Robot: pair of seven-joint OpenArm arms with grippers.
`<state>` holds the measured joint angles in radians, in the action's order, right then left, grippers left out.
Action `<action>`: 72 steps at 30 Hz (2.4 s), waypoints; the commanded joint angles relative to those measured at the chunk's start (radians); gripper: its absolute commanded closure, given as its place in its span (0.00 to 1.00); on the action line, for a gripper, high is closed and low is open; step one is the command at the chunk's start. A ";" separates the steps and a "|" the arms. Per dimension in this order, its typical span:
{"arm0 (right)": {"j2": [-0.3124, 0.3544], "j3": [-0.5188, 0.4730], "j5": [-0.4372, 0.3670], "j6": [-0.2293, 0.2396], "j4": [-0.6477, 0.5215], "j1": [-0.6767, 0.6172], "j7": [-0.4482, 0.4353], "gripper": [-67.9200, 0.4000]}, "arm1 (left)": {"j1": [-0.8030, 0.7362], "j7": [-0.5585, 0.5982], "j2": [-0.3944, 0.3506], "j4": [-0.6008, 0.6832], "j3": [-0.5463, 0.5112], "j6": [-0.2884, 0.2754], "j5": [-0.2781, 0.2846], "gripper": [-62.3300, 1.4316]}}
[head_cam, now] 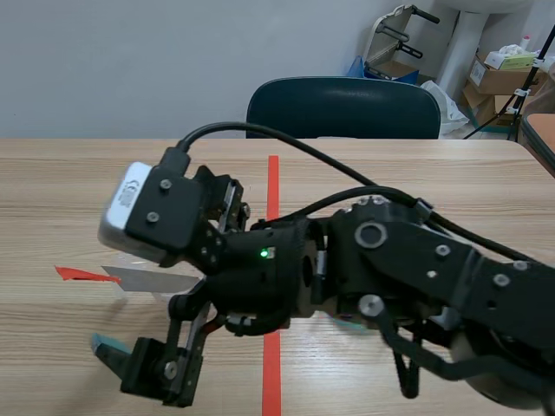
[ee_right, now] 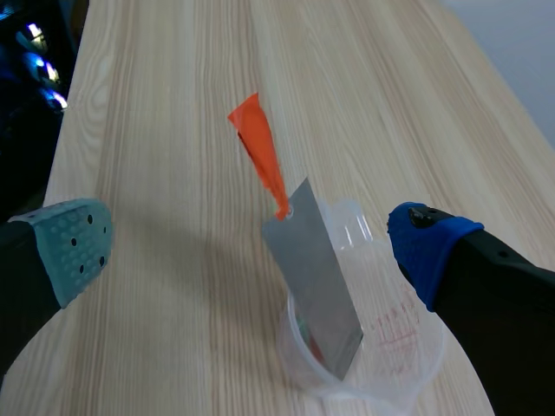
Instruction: Do the redox reaction experiment
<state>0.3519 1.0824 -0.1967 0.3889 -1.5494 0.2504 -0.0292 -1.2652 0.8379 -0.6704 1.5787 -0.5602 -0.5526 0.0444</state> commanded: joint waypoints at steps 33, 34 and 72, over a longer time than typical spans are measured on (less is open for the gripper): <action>-0.200 0.142 0.018 -0.248 0.232 0.129 -0.083 0.66 | -0.017 0.301 0.008 -0.060 -0.001 -0.091 -0.056 0.00; -0.200 0.142 0.018 -0.248 0.232 0.129 -0.083 0.70 | -0.017 0.306 0.008 -0.060 -0.001 -0.091 -0.056 0.00; -0.042 -0.124 -0.219 0.006 -0.241 0.129 0.253 0.99 | -0.011 0.321 0.008 -0.060 -0.001 -0.090 -0.065 0.00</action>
<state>0.3233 0.9642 -0.4061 0.4015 -1.7771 0.3653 0.2264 -1.2766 1.1450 -0.6701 1.5051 -0.5602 -0.6403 -0.0269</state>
